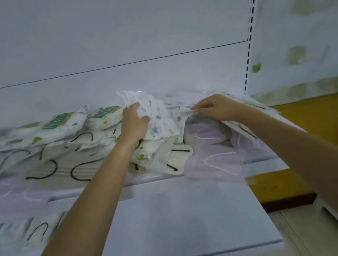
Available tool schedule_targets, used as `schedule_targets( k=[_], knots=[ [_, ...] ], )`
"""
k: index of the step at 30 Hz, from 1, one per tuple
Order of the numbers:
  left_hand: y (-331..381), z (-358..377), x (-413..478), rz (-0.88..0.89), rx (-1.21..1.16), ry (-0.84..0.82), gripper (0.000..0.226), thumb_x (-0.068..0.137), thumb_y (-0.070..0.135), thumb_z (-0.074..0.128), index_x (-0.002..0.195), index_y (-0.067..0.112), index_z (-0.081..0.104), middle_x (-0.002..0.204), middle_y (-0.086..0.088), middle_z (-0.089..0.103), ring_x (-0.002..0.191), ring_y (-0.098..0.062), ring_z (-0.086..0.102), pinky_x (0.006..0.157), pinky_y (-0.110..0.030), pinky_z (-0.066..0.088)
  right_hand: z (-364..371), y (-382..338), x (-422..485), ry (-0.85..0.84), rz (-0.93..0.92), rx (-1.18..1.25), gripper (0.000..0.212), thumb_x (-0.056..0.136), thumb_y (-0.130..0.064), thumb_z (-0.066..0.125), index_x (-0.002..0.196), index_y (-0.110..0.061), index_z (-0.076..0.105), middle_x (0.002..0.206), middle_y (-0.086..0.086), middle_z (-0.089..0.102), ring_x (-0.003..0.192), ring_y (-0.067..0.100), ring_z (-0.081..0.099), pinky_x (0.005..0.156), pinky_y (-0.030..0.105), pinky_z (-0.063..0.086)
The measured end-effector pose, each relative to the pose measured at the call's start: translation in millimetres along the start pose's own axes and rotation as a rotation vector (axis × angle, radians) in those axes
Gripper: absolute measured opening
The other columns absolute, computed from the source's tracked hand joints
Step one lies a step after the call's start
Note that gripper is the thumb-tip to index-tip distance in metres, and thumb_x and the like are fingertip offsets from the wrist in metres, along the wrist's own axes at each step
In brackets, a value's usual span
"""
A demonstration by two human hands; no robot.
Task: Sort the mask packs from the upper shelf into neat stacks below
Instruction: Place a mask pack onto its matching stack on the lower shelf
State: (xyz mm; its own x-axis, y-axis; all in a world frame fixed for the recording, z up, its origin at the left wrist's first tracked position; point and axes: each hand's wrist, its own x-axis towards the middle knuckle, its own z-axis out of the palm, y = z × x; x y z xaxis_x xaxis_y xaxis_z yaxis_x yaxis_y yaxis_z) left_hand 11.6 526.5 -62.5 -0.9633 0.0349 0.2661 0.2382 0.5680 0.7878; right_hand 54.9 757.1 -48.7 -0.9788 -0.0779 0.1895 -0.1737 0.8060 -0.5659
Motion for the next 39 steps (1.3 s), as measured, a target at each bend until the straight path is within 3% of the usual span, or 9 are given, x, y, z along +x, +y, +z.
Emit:
schedule_targets(
  k=[4,6,11,15,18,21,26,32,39],
  knots=[
    [-3.3,-0.1,3.5,-0.02,-0.076,-0.005,0.055,0.093,0.013,0.053,0.144,0.011,0.033,0.148,-0.008,0.032,0.134,-0.02,0.034,0.104,-0.023,0.027,7.1,6.4,-9.8,0.096,-0.054,0.182,0.027,0.093,-0.011,0.046,0.068,-0.004,0.053,0.063,0.009,0.051,0.057,0.005,0.043,0.062,0.029,0.033],
    [0.4,1.0,2.0,-0.019,-0.129,-0.001,0.047,0.096,0.021,0.05,0.141,0.014,0.038,0.145,-0.005,0.036,0.131,-0.018,0.038,0.102,-0.023,0.027,11.3,-2.3,-19.4,0.229,-0.113,0.352,0.023,0.095,-0.007,0.043,0.075,-0.008,0.055,0.064,0.002,0.047,0.055,0.001,0.039,0.061,0.026,0.033],
    [18.3,1.2,-0.8,-0.05,-0.351,-0.067,0.03,0.094,0.053,0.039,0.074,0.032,0.045,0.086,0.005,0.048,0.081,-0.013,0.047,0.079,-0.033,0.039,30.6,-29.1,-29.5,0.094,-0.328,0.404,0.029,0.096,-0.011,0.041,0.111,-0.025,0.062,0.118,-0.006,0.06,0.112,0.004,0.051,0.098,0.012,0.036],
    [18.7,-12.8,-3.4,-0.087,-0.4,-0.088,0.02,0.093,0.049,0.048,0.096,0.031,0.053,0.097,0.012,0.056,0.098,-0.01,0.051,0.098,-0.033,0.037,49.2,-34.8,-25.3,0.037,-0.583,0.213,0.034,0.092,-0.008,0.039,0.116,-0.008,0.063,0.125,0.004,0.058,0.131,0.011,0.037,0.112,0.017,0.024],
    [16.6,-26.5,-10.3,-0.13,-0.414,-0.051,0.038,0.088,0.047,0.057,0.117,0.024,0.056,0.13,0.0,0.055,0.119,-0.019,0.052,0.106,-0.043,0.039,51.8,-37.6,-20.1,0.053,-0.676,0.214,0.031,0.091,-0.001,0.041,0.112,0.0,0.064,0.122,0.014,0.061,0.128,0.011,0.038,0.112,0.014,0.022],
    [10.5,-34.0,-18.0,-0.096,-0.392,-0.037,0.068,0.076,0.023,0.076,0.136,0.017,0.046,0.133,0.002,0.052,0.118,-0.017,0.053,0.1,-0.038,0.045,52.6,-42.3,-15.1,-0.004,-0.723,0.137,0.032,0.091,-0.013,0.044,0.116,-0.007,0.064,0.128,0.01,0.058,0.133,0.022,0.038,0.115,0.035,0.024],
    [3.1,-47.6,-18.6,0.016,-0.299,0.065,0.064,0.084,0.005,0.066,0.14,0.019,0.039,0.136,-0.001,0.05,0.123,-0.019,0.05,0.102,-0.042,0.044,37.9,-40.7,3.1,-0.04,-0.307,0.254,0.039,0.099,-0.031,0.042,0.137,-0.023,0.044,0.148,-0.004,0.035,0.135,0.01,0.03,0.105,0.019,0.026],
    [-3.7,-52.7,-19.6,0.088,-0.241,0.094,0.069,0.091,0.001,0.054,0.148,0.023,0.022,0.147,0.01,0.027,0.133,-0.002,0.024,0.109,-0.022,0.024,22.4,19.1,36.3,-0.012,0.308,-0.26,0.042,0.1,-0.028,0.023,0.128,-0.008,0.047,0.138,0.014,0.043,0.127,0.033,0.037,0.107,0.047,0.023],
    [-8.2,-50.1,-13.6,0.079,-0.191,0.075,0.055,0.092,0.002,0.053,0.141,0.02,0.037,0.146,0.003,0.035,0.136,-0.011,0.029,0.109,-0.024,0.026,32.9,2.1,67.9,0.003,0.078,-0.444,0.054,0.088,-0.049,0.048,0.135,-0.024,0.045,0.143,0.003,0.038,0.136,0.028,0.025,0.113,0.046,0.015]
  ],
)
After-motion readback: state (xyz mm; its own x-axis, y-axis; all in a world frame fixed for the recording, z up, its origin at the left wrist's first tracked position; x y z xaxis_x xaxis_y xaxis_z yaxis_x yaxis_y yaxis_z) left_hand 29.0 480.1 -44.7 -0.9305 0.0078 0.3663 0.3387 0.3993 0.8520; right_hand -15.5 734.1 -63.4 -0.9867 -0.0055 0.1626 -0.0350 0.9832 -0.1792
